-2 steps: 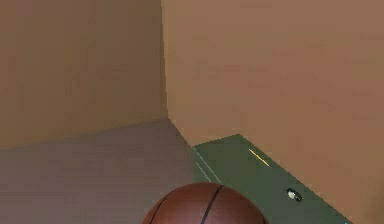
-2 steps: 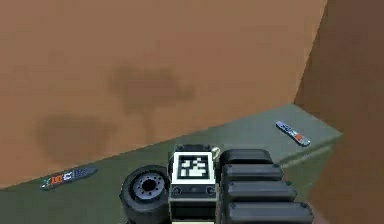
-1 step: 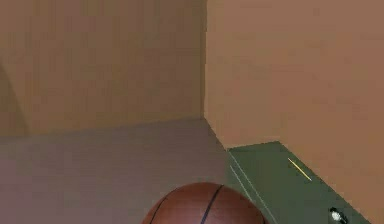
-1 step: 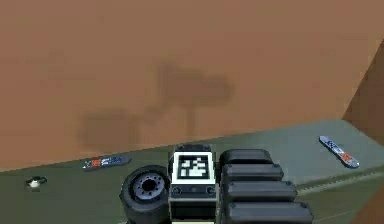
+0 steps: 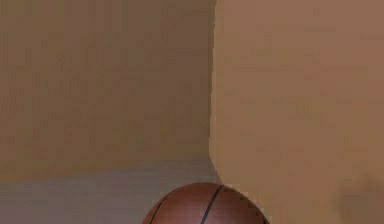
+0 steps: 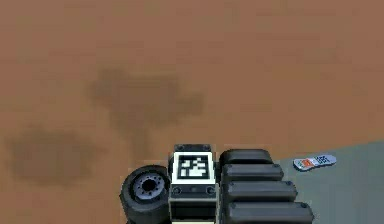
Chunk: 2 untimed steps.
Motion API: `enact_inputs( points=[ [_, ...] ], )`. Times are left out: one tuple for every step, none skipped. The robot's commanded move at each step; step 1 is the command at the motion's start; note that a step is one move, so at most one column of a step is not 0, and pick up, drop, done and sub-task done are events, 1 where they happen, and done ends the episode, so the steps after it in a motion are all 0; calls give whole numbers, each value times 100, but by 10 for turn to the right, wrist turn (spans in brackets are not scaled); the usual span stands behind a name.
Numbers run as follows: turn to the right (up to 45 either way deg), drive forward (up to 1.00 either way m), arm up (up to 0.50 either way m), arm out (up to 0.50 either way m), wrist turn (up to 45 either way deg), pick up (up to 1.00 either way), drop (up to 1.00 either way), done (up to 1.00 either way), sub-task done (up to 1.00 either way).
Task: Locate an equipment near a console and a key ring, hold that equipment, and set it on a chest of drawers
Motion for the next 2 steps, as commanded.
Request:
enact_inputs(
  points=[
    [-180, 0, 0, 0, 0, 0, 0, 0, 0],
    [0, 15, 0, 0, 0, 0, 0, 0, 0]
  ],
)
